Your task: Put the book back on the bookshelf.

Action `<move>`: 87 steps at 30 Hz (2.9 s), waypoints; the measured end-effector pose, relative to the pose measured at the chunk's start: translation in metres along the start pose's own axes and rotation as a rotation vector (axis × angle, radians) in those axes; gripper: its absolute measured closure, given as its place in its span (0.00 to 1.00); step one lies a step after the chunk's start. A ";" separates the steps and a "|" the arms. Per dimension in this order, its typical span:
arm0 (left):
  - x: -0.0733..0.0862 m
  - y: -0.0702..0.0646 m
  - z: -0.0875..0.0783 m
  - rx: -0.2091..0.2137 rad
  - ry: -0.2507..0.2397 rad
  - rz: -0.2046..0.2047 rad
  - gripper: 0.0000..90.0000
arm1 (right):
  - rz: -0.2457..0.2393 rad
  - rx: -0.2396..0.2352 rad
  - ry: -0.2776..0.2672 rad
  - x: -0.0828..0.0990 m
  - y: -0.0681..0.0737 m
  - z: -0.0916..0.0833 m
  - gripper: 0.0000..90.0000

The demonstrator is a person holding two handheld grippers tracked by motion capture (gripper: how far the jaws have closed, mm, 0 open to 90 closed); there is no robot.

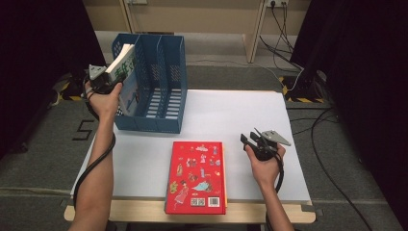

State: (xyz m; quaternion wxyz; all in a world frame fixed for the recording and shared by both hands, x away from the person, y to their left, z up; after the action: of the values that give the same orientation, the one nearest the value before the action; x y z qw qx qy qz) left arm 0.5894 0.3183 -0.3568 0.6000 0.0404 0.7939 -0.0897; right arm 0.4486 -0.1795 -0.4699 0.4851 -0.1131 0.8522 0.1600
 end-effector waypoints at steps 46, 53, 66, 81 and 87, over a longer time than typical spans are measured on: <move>0.007 0.014 0.019 -0.010 -0.058 0.017 0.69 | -0.004 -0.005 0.000 0.001 0.001 0.000 0.62; -0.002 0.012 0.022 -0.023 -0.065 0.010 0.66 | 0.002 -0.003 0.002 0.001 0.000 0.000 0.62; -0.005 0.014 0.025 -0.031 0.020 0.025 0.76 | -0.002 -0.007 0.003 0.000 0.001 0.000 0.62; -0.009 0.017 0.026 -0.014 0.070 0.009 0.81 | 0.005 -0.008 0.010 0.001 0.000 0.001 0.61; -0.011 0.014 0.028 0.050 0.093 0.037 0.81 | 0.007 -0.010 0.009 0.001 0.000 0.002 0.61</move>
State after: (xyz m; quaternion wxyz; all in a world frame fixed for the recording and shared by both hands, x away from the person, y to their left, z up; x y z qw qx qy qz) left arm 0.6210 0.3273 -0.3551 0.5630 0.0743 0.8175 -0.0964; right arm 0.4498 -0.1786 -0.4724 0.4800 -0.1134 0.8540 0.1653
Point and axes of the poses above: each handheld gripper's, and its own axes: z roughly forward along the jaws, x roughly out of its underside, y roughly to its left, the point moved 4 cm from there along z, roughly forward along the jaws, and after that the axes turned 5 degrees about y, right-handed, at the moved point
